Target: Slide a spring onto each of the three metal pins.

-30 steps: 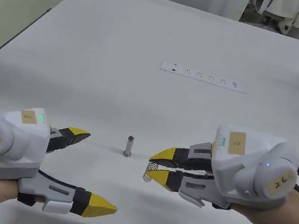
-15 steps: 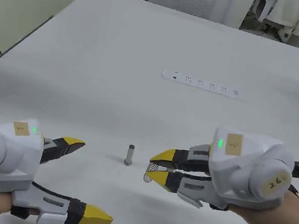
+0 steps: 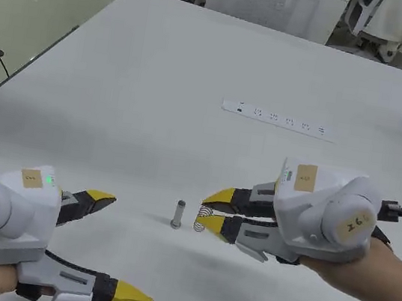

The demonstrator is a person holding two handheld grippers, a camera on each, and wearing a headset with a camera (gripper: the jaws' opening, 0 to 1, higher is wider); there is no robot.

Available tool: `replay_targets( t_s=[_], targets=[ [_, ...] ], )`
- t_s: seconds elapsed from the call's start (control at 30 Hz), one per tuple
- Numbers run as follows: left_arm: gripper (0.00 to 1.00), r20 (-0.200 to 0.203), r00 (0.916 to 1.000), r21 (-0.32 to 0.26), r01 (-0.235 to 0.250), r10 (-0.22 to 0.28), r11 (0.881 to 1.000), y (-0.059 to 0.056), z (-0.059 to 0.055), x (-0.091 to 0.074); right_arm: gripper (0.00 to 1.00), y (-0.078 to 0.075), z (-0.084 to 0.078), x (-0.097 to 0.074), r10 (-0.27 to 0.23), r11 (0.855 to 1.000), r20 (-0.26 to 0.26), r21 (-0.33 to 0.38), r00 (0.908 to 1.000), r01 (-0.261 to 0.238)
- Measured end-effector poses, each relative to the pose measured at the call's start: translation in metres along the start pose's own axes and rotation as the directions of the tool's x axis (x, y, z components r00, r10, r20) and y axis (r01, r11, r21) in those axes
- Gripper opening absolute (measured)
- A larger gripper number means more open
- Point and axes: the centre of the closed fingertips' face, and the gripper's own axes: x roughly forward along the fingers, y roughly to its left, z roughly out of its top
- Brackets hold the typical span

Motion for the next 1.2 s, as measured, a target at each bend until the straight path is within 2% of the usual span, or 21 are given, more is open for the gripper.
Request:
replay_targets(
  t_s=[0.1,0.47,0.67,0.9,1.2],
  targets=[
    [0.98,0.000,1.0000,-0.001,0.002,-0.002,1.000,-0.001,0.000,0.000,0.08,-0.007,0.003,0.003,-0.011,0.999,0.018,0.031,0.9998,0.011],
    [0.98,0.002,1.0000,-0.001,0.001,-0.001,1.000,0.000,0.000,0.000,0.08,-0.024,0.008,0.013,-0.048,0.996,0.038,0.073,0.9981,0.045],
    [0.98,0.008,1.0000,0.000,-0.005,0.005,1.000,0.002,0.000,0.000,0.08,-0.031,0.009,0.018,-0.051,0.992,0.053,0.119,0.9973,0.044],
    [0.98,0.008,0.9999,-0.003,-0.009,0.009,1.000,0.004,-0.001,-0.001,0.08,-0.034,0.008,0.027,-0.058,0.990,0.035,0.134,0.9977,0.053],
    [0.98,0.004,0.9999,-0.009,-0.015,0.015,1.000,0.005,-0.004,-0.003,0.08,-0.033,0.003,0.034,-0.044,0.988,0.020,0.149,0.9988,0.040]
  ],
)
